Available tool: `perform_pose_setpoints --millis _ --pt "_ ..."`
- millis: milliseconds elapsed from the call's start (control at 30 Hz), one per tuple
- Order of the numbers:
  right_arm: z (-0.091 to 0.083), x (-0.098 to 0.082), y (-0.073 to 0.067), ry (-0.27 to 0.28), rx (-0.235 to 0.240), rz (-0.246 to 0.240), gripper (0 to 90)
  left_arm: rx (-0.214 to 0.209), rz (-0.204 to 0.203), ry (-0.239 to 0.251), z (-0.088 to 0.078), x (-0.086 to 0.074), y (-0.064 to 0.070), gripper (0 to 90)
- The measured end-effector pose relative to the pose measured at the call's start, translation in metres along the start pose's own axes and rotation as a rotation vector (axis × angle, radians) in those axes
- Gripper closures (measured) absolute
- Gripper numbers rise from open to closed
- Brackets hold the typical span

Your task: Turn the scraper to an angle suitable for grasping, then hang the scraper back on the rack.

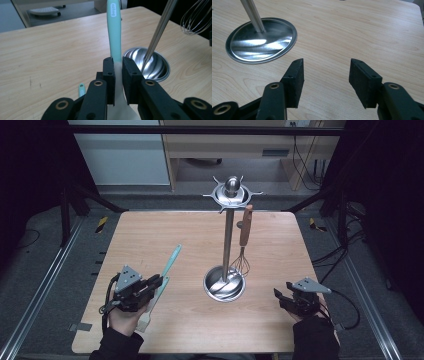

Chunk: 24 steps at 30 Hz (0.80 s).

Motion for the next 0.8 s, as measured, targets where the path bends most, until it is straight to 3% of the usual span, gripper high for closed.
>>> perform_pose_setpoints --millis 300,800 --pt "0.001 0.000 0.001 -0.002 -0.003 0.000 45.7 -0.018 -0.002 0.101 -0.022 0.019 0.007 81.0" --pt "0.000 0.000 0.000 -0.003 0.002 -0.004 45.6 -0.071 0.057 0.227 -0.057 0.046 0.034 80.9"
Point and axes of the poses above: each handheld gripper's, and its own axes: z roughly forward along the jaws, x roughly out of its top, y roughly to its right, the point moved 5 cm from there along z, roughly forward along the jaws, and after that the axes turned 3 degrees about -y, right-handed, at the moved point
